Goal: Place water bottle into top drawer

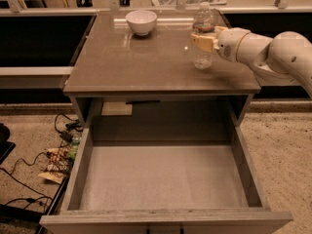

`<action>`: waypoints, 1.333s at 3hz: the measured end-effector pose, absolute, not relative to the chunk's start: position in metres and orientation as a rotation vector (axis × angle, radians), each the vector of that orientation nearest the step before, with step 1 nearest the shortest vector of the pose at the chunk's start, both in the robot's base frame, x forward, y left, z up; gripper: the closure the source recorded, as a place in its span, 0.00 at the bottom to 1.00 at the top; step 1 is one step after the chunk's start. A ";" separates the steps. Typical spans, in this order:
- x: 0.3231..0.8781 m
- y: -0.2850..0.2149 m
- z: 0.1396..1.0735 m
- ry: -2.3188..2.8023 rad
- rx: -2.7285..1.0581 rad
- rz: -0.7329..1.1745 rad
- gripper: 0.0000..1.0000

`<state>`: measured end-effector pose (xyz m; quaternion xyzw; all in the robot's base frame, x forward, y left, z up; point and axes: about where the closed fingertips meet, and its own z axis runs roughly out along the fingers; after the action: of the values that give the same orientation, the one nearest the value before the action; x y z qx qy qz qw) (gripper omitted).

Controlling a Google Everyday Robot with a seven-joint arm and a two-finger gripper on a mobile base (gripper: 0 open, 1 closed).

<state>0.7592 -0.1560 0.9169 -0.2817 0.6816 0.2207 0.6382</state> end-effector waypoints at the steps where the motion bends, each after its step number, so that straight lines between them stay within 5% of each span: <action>1: 0.757 -0.149 0.919 1.548 -0.650 0.513 1.00; 4: 0.644 -0.061 0.925 1.433 -0.729 0.688 1.00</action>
Offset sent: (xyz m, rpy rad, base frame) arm -0.0376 0.0729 0.0414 0.0421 -0.0695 0.1284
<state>0.6437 -0.0610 0.9247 -0.3198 0.6288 0.3019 0.6412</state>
